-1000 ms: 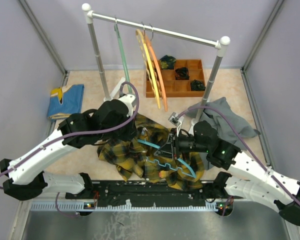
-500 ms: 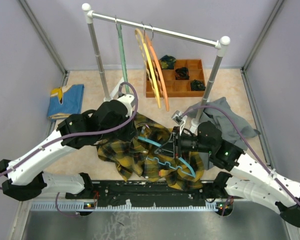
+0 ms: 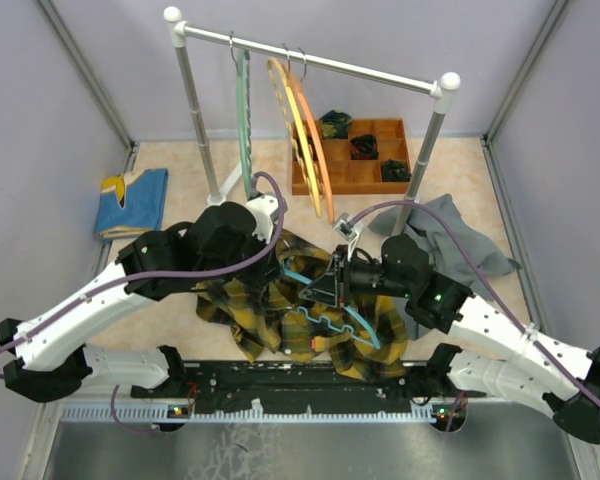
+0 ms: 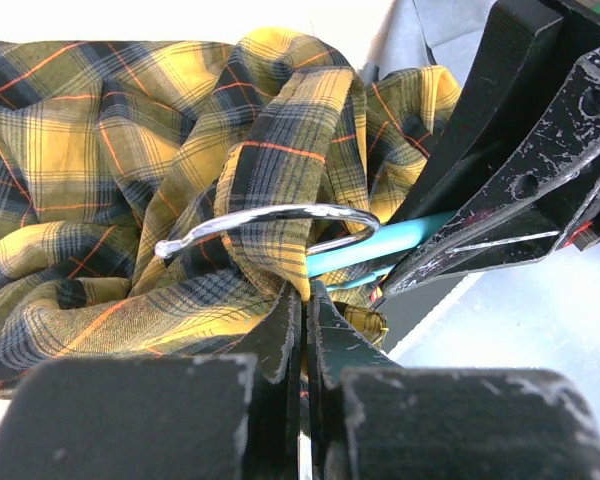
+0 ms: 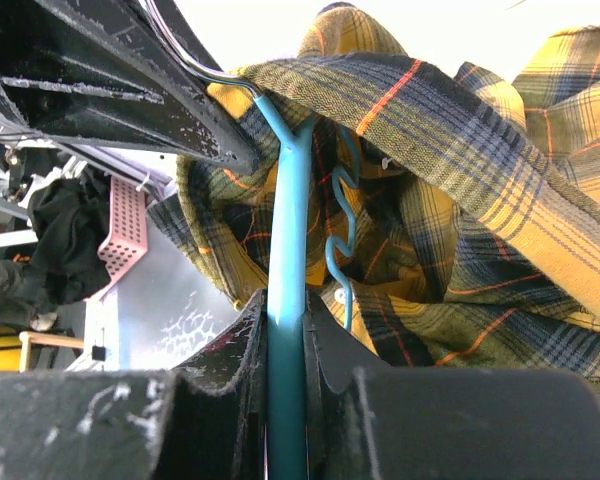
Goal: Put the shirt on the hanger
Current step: Hang the shirt on the hanger.
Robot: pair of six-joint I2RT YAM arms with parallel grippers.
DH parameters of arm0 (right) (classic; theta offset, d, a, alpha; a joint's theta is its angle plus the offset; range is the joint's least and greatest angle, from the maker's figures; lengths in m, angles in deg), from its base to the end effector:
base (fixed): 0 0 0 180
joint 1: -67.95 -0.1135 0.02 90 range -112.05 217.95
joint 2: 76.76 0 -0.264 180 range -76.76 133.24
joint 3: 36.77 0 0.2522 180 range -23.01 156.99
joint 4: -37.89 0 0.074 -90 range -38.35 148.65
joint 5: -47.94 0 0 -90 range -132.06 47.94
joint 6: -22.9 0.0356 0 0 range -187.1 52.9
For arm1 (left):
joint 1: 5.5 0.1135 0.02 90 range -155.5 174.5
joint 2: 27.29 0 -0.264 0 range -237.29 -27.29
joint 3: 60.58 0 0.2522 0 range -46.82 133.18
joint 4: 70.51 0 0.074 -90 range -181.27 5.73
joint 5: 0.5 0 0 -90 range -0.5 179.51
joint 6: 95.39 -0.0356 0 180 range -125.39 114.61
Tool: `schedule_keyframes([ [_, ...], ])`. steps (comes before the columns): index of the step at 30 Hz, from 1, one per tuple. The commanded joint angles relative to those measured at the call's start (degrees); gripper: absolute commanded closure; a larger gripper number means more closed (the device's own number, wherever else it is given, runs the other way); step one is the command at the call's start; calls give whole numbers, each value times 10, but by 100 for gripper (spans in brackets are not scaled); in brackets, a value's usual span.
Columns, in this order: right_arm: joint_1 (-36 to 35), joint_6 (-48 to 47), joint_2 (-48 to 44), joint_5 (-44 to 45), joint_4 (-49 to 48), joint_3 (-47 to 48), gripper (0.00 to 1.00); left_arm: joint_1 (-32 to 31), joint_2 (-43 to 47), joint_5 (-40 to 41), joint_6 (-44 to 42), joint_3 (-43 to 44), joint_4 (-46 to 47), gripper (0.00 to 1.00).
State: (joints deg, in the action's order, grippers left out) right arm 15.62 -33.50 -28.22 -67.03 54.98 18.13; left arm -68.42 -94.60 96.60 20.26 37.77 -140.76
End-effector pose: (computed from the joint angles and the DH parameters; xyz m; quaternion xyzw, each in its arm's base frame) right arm 0.1105 0.1677 0.3195 -0.2584 0.7195 0.5463 0.3423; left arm 0.1036 -0.1930 0.4180 0.2629 0.8629 -0.2588 0.3455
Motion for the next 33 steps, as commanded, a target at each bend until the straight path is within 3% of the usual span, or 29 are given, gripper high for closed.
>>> schedule_keyframes([
  [1, -5, 11, 12, -3, -119, 46, 100, -12, -4, -43, -24, 1, 31, 100],
  [5, -5, 13, 22, -5, -148, 31, 100, -17, -14, -29, -28, 19, 27, 100],
  [7, -4, 18, 18, 5, -175, 10, 100, -18, -16, -18, -33, 32, 26, 95],
  [13, -5, 21, -9, 33, -258, -40, 100, -19, -8, 7, -69, 65, 39, 64],
  [22, -4, 10, -45, 15, -430, -111, 100, -19, 26, 49, -141, 146, 25, 39],
  [27, -4, 2, -62, 22, -471, -141, 100, -19, 60, 58, -209, 185, 33, 10],
  [33, -5, -4, -91, 24, -537, -189, 100, -18, 110, 77, -254, 147, 65, 6],
])
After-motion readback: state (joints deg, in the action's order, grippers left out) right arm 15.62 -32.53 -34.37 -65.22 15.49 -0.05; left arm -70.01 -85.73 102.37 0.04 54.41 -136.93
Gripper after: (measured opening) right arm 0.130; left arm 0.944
